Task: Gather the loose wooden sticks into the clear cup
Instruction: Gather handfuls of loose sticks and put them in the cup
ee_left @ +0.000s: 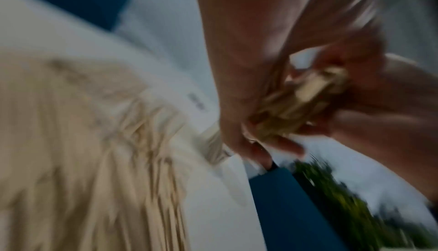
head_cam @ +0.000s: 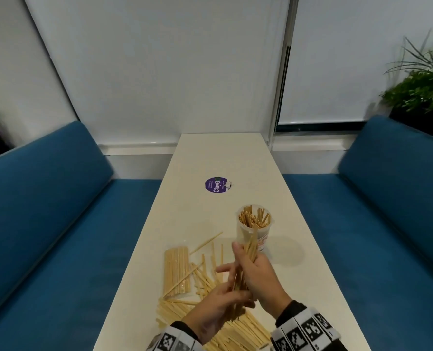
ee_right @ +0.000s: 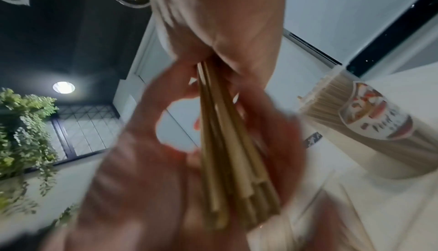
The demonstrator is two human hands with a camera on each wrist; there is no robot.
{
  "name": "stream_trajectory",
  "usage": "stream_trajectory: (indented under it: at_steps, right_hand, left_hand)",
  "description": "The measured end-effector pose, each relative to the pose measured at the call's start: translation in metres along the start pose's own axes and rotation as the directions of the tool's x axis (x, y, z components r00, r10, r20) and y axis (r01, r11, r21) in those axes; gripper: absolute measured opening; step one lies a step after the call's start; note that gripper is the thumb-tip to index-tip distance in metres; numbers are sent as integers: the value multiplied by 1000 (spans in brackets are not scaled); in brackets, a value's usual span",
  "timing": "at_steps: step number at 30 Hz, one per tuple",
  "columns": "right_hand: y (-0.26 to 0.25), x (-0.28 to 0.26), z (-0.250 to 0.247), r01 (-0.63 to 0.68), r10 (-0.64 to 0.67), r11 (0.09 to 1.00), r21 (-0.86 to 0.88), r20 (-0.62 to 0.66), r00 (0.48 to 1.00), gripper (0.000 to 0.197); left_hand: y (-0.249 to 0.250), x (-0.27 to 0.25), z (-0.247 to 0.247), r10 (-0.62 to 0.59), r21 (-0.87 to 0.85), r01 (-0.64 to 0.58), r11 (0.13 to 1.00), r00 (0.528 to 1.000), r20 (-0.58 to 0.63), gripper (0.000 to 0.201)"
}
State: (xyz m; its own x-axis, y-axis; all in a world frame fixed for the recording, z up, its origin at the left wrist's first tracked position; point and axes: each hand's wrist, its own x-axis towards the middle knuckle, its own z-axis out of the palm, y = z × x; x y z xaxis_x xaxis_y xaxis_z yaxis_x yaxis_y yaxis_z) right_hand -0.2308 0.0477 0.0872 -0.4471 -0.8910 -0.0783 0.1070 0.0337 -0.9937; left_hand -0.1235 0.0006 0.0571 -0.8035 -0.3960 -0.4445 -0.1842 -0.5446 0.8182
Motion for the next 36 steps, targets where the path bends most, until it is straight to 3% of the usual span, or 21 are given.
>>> stream_trajectory:
  at_steps: [3,6,8,12,18,23,26,28,31,34,36]
  right_hand:
    - [-11,2,2,130,-129,991,38,-36,991,50]
    - [-12,3,10,186,-187,980,67,2,982,44]
    - [-6,2,17,178,-181,982,58,42,983,38]
    - [4,1,20,178,-177,984,-5,86,980,22]
    - [1,2,21,143,-148,988,50,97,984,25]
    - [1,4,21,85,-87,994,64,35,996,40]
    - [-6,6,14,66,-63,989,135,-24,998,49]
    - [-9,9,6,66,-60,993,94,-68,996,50]
    - [-10,10,-2,122,-122,992,-8,-94,988,42]
    - [-11,10,-9,145,-151,983,-108,-50,987,24]
    - [-11,10,-18,140,-143,982,-126,-11,990,31]
  left_hand:
    - [-5,0,-11,-163,-414,160,896,986,28,51]
    - [-4,7,-13,-200,-658,124,743,979,-41,53]
    - [2,8,-10,-201,-693,107,713,978,-55,52]
    - [12,1,-8,-181,-590,87,803,978,-102,43]
    - [5,2,-10,-169,-601,93,794,983,-71,51]
    - [14,2,1,-178,-475,116,872,980,-88,12]
    - [14,-2,-3,-79,-265,59,962,995,-66,46]
    - [11,-5,-7,20,-60,-22,998,999,-37,60]
    - [8,-6,-7,168,257,-168,952,986,19,50]
    - [9,-7,-5,250,399,-236,886,968,18,39]
    - [7,-5,-11,270,470,-242,849,963,8,35]
